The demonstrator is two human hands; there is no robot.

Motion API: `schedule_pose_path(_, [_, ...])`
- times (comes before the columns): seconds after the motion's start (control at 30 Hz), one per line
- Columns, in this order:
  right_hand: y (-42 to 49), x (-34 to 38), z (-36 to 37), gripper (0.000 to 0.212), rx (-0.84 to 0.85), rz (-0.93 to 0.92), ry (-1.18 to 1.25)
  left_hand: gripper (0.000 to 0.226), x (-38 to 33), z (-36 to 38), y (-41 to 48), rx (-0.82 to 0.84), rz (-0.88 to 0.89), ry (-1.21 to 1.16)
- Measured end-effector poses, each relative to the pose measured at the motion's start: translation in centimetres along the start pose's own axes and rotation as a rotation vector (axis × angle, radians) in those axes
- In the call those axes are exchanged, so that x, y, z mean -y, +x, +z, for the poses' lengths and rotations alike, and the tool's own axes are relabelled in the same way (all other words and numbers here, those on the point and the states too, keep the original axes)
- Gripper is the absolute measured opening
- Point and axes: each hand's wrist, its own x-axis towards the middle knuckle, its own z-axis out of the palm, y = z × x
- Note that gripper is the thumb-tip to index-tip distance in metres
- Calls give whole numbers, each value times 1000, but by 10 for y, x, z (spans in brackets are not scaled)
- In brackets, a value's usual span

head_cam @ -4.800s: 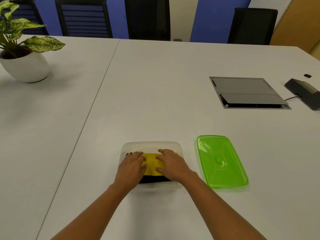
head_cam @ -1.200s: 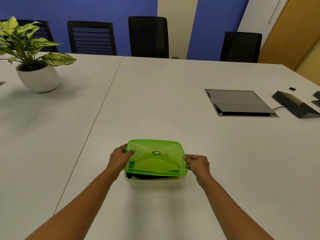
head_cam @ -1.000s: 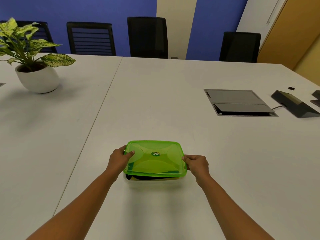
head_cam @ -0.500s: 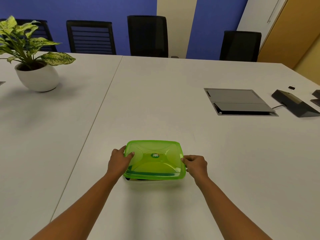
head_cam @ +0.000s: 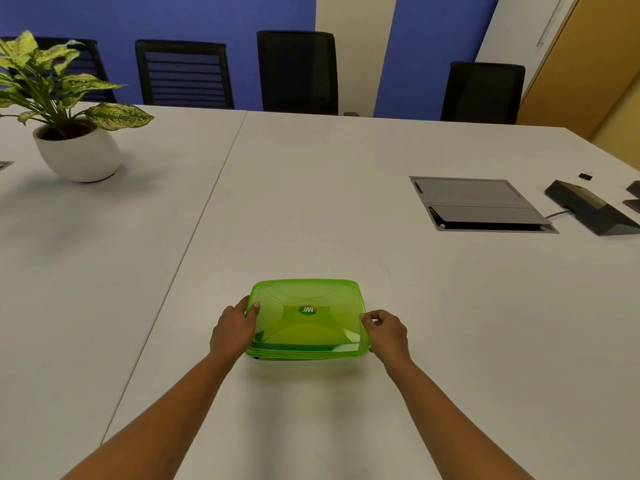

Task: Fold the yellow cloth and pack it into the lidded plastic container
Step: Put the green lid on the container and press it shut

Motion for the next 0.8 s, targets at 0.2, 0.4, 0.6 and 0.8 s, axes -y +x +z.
schedule_pose_path(0.2, [-1, 1, 0, 32, -4, -18, -40, 45, 2, 5, -1, -7, -9, 14])
schedule_pose_path(0.4, [2, -2, -1, 32, 33, 1, -45, 51, 1, 11, -7, 10, -20, 15])
schedule_pose_path(0.6, [7, -3, -5, 27, 75, 10, -58, 55, -4, 18, -15, -15, -46, -1])
schedule_pose_path(0.8, [12, -2, -6, 31, 106, -3, -123, 55, -5, 21, -15, -35, -66, 23])
